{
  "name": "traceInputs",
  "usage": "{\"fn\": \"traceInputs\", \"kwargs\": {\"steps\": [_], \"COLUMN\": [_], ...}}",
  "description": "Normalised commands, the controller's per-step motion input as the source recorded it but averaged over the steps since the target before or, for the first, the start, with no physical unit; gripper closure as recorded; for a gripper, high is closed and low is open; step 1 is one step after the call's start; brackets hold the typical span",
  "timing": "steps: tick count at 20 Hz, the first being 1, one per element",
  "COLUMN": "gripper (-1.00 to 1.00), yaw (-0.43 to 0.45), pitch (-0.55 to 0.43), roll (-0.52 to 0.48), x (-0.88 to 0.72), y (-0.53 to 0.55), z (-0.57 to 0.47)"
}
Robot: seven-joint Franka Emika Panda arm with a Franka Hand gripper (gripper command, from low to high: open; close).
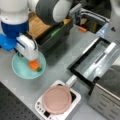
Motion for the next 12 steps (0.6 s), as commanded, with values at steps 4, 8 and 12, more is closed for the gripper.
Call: {"fn": "traceInputs", "kwargs": {"steps": [4,8,12], "gripper": [1.00,1.00,1.00], "yaw": [0.131,0.132,0.114], "pitch": [0.354,0.329,0.250], "roll": [-0.080,-0.110,-0.070], "x": [0.50,0.52,0.51], "y": [-0.35,-0.36,-0.30], "z": [0.16,0.04,-0.02]}}
